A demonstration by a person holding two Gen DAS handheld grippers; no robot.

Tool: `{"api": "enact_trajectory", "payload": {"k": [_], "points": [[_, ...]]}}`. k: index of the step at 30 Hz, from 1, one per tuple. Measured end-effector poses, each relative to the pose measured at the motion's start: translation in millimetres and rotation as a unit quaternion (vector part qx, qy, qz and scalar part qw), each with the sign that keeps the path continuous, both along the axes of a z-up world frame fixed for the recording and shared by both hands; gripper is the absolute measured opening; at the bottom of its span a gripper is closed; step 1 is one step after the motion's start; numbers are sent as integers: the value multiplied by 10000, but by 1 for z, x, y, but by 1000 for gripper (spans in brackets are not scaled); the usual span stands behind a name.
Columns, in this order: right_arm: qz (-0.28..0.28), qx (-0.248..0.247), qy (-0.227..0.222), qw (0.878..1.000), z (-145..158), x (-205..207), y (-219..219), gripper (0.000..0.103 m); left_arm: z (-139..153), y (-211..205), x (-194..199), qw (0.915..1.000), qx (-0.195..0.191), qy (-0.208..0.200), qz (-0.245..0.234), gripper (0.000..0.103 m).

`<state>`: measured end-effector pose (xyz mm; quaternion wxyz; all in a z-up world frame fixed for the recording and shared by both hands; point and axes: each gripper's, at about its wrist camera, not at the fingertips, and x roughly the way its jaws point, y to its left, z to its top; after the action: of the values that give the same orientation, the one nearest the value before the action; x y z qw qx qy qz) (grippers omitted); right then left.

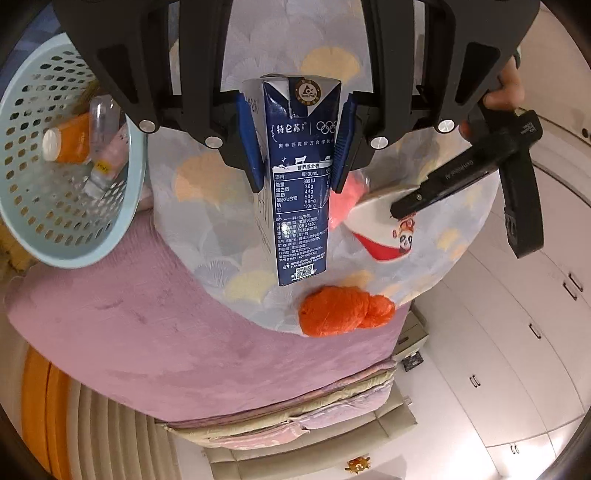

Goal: Collect trash
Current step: 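Grasp the blue-and-white milk carton with the right tool, then grasp the red-and-white paper cup with the left tool while right holds carton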

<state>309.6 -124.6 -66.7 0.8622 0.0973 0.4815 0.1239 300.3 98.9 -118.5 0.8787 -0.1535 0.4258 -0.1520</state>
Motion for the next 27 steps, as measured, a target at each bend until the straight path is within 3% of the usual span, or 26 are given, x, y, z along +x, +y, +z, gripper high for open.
{"api": "enact_trajectory", "payload": {"k": [4,10,25,27], "points": [[-52,-179,-101,9998,1,-8,-5,34,11,-7,-8,9998,8,-168,-116,29],[-226,-1232,-449,9911,-4,-23,8,34,20,-19,-10,9992,-38,-334,-204,28],[-19,-1282,-270,9914,-30,-27,1,35,18,-54,13,9987,-281,-353,-249,28],[58,-1227,-233,9922,-34,-28,1,41,17,-57,13,9986,-258,-354,-300,24]]}}
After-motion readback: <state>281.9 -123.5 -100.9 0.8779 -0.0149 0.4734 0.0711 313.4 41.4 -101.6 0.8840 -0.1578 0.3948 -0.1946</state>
